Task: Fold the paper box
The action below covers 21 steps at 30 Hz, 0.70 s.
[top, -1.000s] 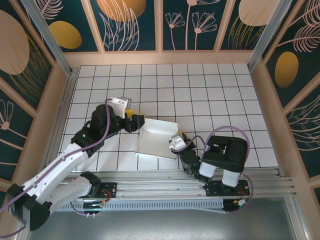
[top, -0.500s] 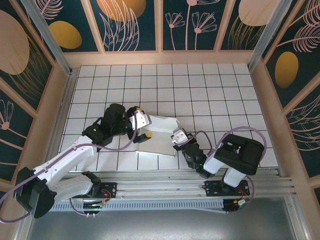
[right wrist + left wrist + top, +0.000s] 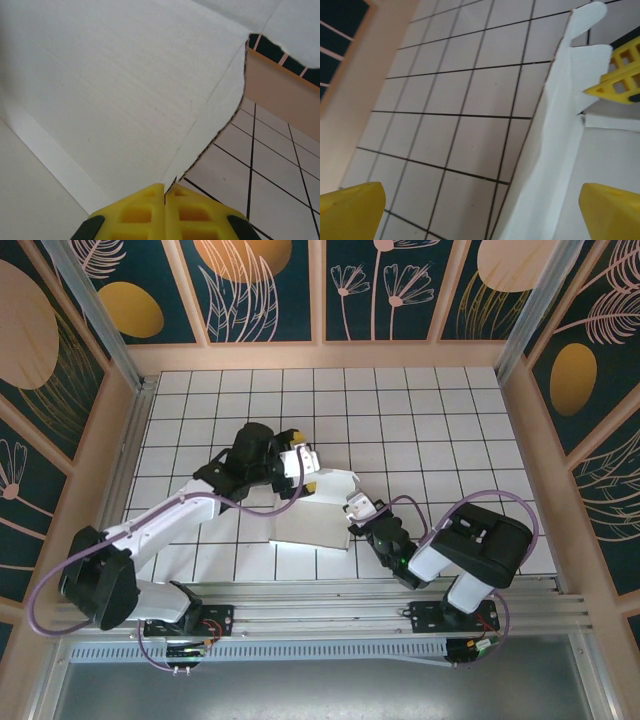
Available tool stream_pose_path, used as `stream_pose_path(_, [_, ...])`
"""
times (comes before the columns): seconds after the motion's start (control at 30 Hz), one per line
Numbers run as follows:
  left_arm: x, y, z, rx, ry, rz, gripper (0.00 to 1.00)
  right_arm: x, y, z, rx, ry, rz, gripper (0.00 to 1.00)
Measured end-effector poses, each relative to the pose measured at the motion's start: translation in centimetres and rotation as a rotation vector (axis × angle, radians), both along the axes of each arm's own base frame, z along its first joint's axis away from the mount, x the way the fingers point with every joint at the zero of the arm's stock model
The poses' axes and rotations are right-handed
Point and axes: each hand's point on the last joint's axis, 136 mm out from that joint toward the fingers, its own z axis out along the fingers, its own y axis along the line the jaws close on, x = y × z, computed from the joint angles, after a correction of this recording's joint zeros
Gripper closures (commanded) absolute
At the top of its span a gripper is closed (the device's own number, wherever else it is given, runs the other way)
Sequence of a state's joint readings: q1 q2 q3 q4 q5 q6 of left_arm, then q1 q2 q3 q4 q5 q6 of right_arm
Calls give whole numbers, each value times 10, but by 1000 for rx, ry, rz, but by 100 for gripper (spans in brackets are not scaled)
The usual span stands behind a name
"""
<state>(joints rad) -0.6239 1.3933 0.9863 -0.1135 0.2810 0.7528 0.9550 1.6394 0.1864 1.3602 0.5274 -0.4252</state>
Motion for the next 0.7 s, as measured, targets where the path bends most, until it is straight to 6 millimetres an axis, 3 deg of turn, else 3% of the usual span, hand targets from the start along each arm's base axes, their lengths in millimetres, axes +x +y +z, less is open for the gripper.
stream_pose_path(0.1, [-3, -3, -15, 21, 54, -19, 4, 2, 1, -2, 5, 7, 1, 100])
stream_pose_path(0.27, [-10, 2, -36, 40, 111, -8, 26, 2, 1, -5, 2, 14, -1, 98])
stream_pose_path(0.4, [-18, 7, -53, 50, 156, 2, 41, 2, 1, -4, 9, 14, -2, 88])
stream_pose_path(0.57, [-22, 9, -53, 19, 156, 16, 53, 0, 2, -2, 36, 31, 6, 75])
stream_pose_path(0.7, [-32, 12, -53, -14, 154, 24, 56, -6, 4, 7, 88, 43, 26, 62])
